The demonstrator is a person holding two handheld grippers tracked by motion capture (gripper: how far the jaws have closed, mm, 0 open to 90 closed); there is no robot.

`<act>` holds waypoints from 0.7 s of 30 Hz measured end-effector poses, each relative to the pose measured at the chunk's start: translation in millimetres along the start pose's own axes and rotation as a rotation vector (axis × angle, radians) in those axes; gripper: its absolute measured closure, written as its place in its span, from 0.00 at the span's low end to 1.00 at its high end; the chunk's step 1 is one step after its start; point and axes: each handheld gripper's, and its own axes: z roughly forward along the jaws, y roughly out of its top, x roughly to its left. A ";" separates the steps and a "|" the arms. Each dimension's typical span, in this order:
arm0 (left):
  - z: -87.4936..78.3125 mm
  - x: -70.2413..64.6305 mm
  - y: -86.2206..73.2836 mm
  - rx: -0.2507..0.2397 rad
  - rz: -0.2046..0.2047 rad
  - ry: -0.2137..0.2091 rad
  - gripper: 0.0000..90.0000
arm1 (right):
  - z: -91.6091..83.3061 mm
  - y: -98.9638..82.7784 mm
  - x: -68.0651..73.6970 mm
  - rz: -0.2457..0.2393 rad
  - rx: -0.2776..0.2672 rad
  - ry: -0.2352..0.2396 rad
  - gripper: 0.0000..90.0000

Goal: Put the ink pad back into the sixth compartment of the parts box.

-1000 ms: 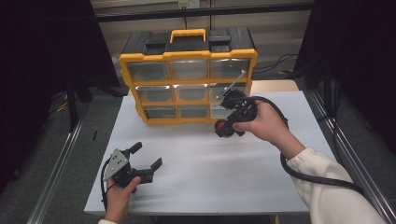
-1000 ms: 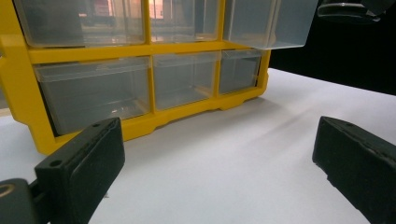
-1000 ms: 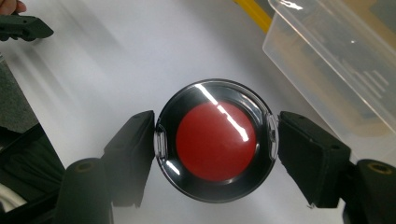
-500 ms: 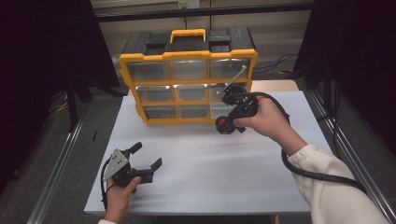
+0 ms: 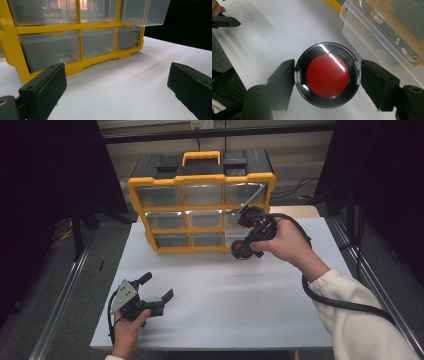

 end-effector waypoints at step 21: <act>0.1 -0.2 -0.1 -0.001 0.000 0.002 0.03 | -11.0 7.2 -6.0 0.018 0.004 -0.024 0.33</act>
